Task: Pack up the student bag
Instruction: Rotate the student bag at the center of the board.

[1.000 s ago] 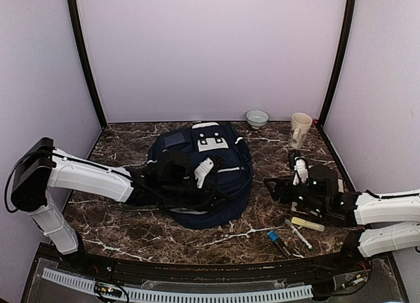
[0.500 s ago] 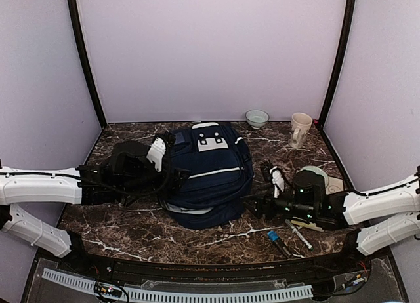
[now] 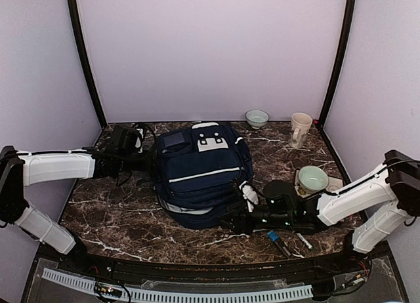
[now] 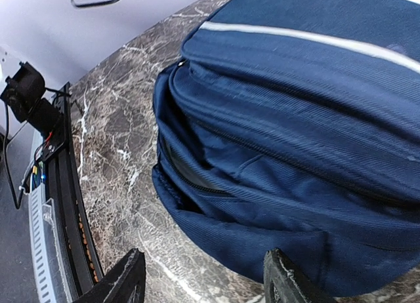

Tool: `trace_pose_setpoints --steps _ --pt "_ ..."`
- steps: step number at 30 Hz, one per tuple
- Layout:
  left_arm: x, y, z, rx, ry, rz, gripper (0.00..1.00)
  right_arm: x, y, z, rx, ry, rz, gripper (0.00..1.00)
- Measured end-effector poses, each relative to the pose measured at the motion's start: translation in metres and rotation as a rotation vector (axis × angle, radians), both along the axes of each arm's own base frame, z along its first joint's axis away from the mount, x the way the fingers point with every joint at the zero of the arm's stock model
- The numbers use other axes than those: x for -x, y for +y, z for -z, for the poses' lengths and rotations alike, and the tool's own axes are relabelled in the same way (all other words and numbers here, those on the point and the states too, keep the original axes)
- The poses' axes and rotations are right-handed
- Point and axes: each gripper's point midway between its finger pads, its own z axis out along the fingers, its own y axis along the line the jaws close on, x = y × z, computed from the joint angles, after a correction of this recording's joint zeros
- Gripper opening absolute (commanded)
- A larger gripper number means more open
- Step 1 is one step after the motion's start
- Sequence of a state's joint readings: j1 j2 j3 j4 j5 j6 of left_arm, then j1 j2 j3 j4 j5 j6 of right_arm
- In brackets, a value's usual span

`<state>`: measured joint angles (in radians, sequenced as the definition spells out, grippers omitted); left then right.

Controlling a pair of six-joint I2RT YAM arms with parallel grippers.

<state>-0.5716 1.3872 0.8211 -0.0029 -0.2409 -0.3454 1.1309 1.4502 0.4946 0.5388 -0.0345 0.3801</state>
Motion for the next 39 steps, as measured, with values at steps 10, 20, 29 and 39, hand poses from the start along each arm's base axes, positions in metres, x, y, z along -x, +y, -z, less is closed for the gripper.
trace_pose_setpoints --steps 10,20,29,39 --pt "-0.044 0.013 0.043 0.111 0.137 -0.017 0.75 0.015 0.024 0.036 0.048 0.077 -0.072 0.61" --pt "-0.066 -0.005 0.071 0.172 0.216 0.042 0.71 0.015 0.034 0.056 0.058 0.132 -0.070 0.60" --pt "-0.083 -0.022 0.074 0.237 0.215 0.098 0.56 0.005 0.043 0.066 0.068 0.162 -0.033 0.59" --pt "-0.094 -0.045 0.074 0.346 0.201 0.171 0.12 -0.019 0.033 0.071 0.040 0.222 0.015 0.58"
